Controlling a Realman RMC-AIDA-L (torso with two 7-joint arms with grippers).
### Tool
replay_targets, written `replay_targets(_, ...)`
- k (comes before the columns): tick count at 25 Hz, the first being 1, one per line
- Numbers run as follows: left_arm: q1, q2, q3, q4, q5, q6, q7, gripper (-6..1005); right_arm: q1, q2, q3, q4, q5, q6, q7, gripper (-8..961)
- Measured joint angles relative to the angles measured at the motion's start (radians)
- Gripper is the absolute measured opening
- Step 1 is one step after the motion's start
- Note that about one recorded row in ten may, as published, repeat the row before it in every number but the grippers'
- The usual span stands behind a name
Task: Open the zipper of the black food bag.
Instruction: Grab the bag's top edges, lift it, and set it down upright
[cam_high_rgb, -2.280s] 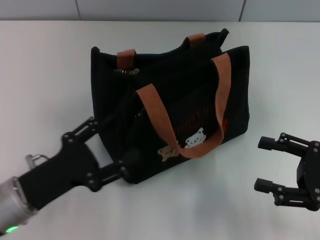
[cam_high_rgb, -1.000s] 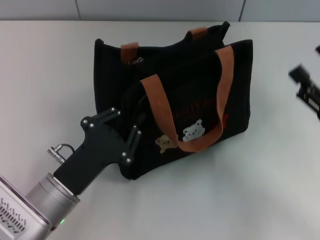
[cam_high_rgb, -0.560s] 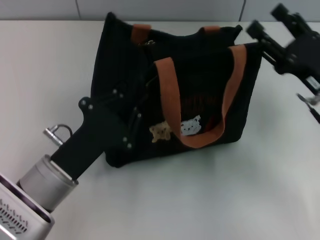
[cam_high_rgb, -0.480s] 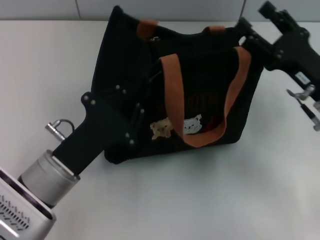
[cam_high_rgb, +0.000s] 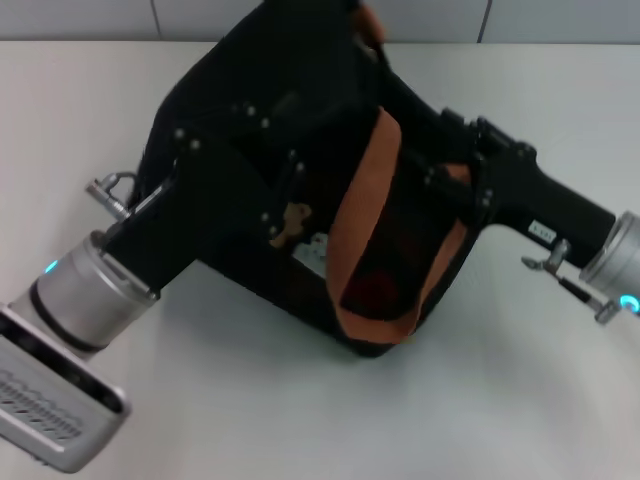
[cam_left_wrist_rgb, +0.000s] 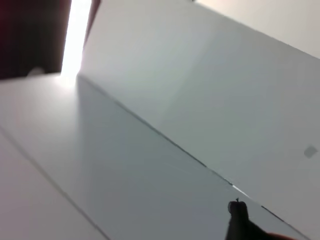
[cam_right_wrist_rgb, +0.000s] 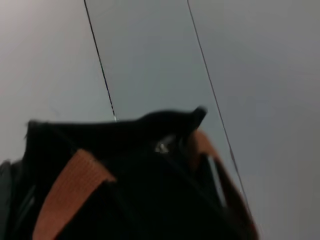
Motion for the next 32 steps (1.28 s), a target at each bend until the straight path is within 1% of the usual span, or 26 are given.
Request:
replay_targets(3,-0.026,0.001,0.0,0.011,0.001,0.0,0.072,123,-0.005,0.001,-0.035,0.031,0.0,0.03,-0.002,825)
replay_targets(4,-0.038,0.0,0.006,0.022,0.006,0.0,0.141,123,0.007,0.001,-0.066,0.053,0.001,0.064,-0.002,825)
replay_targets(5,-0.042,-0.001,0.008,0.023,0.013,0.0,0.188,123,0.007,0.001,-0.066,0.053,0.001,0.064,-0.002,826)
replay_targets(6,-0.042,-0.001,0.008,0.023,0.013,0.0,0.188,123,0.018,0.002,-0.081,0.064,0.001,0.084,-0.002,826)
replay_targets(9,-0.05,-0.001,0.01,0.02,0.029,-0.007,0.304,124,0.057,0.003,-0.104,0.1,0.001,0.144,-0.014,826)
replay_targets(11,-0.051,-0.002,0.01,0.017,0.03,-0.01,0.327,124,0.071,0.003,-0.104,0.119,0.001,0.163,-0.043,826)
replay_targets(13,-0.045,-0.003,0.01,0.016,0.029,-0.01,0.333,124,0.063,0.004,-0.097,0.131,0.003,0.148,-0.067,826)
replay_targets(14,-0.035,-0.003,0.01,0.014,0.028,-0.009,0.342,124,0.022,0.004,-0.075,0.127,0.008,0.088,-0.077,826)
replay_targets(15,-0.035,-0.003,0.01,0.014,0.028,-0.009,0.342,123,0.022,0.004,-0.075,0.127,0.008,0.088,-0.077,826)
replay_targets(18,-0.023,-0.004,0.01,0.006,0.028,-0.008,0.364,123,-0.072,0.001,-0.005,0.111,0.011,-0.02,-0.129,827)
replay_targets(19,-0.015,-0.003,0.01,0.002,0.028,-0.008,0.379,123,-0.14,0.001,0.049,0.102,0.011,-0.083,-0.211,827)
replay_targets(20,-0.015,-0.003,0.01,0.002,0.028,-0.008,0.379,123,-0.169,0.001,0.083,0.103,0.012,-0.112,-0.268,826)
replay_targets(21,-0.012,-0.003,0.01,0.002,0.028,-0.009,0.383,122,-0.169,0.001,0.083,0.103,0.012,-0.112,-0.268,826)
replay_targets(22,-0.009,-0.003,0.01,0.001,0.028,-0.01,0.385,122,-0.19,0.002,0.112,0.106,0.012,-0.135,-0.323,826)
replay_targets(23,-0.007,-0.003,0.01,0.001,0.028,-0.011,0.386,122,-0.21,0.003,0.149,0.117,0.012,-0.163,-0.406,826)
replay_targets(24,-0.002,-0.003,0.01,-0.006,0.028,-0.02,0.387,120,-0.226,0.003,0.202,0.144,0.012,-0.198,-0.549,826)
replay_targets(25,-0.002,-0.003,0.01,-0.006,0.028,-0.02,0.387,117,-0.226,0.003,0.202,0.144,0.012,-0.198,-0.549,826)
replay_targets(28,0.005,-0.003,0.011,-0.012,0.028,-0.036,0.392,110,-0.224,0.003,0.272,0.199,0.013,-0.21,-0.717,826)
replay_targets(29,0.007,-0.003,0.011,-0.012,0.028,-0.043,0.396,108,-0.208,0.002,0.295,0.217,0.012,-0.196,-0.752,826)
replay_targets(32,0.009,-0.003,0.012,-0.013,0.028,-0.046,0.398,108,-0.188,-0.001,0.292,0.22,0.004,-0.168,-0.733,826)
